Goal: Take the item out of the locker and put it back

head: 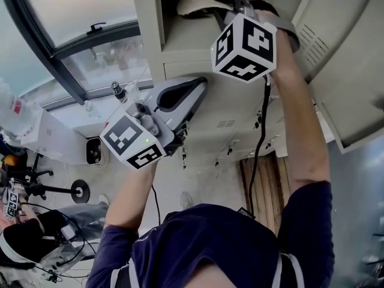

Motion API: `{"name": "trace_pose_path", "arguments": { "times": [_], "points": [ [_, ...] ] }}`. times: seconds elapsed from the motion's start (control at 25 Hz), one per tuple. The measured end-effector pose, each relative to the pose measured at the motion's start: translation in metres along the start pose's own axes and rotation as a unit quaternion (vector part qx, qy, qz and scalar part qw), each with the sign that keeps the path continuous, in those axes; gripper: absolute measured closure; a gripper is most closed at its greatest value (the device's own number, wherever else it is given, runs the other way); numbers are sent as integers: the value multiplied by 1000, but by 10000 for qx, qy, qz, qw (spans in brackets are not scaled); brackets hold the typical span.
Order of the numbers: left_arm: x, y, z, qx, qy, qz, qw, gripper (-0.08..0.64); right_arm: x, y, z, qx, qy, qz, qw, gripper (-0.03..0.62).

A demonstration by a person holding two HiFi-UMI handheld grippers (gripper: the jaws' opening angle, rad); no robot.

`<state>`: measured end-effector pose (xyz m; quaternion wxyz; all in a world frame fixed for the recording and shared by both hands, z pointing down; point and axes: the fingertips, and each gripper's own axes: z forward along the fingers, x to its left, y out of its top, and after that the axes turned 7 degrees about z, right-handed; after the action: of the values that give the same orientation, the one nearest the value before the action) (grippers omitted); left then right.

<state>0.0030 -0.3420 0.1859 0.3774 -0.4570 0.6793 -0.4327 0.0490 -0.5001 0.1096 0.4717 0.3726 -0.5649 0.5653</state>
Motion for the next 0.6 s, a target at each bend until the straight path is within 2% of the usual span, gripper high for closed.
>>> {"name": "trace_pose_path", "arguments": {
  "times": [0.4,0.48,0.6],
  "points": [
    [-13,0,-4,-37,-30,-41,10000,558,9,-5,-11,83,379,227,9990,564],
    [-16,0,-4,-34,-32,-53,10000,558,11,-6,-14,105,458,255,9986,515],
    [-21,1,-5,-37,-28,-66,10000,557,12,-7,-19,137,525,261,9982,505]
  ]
}}
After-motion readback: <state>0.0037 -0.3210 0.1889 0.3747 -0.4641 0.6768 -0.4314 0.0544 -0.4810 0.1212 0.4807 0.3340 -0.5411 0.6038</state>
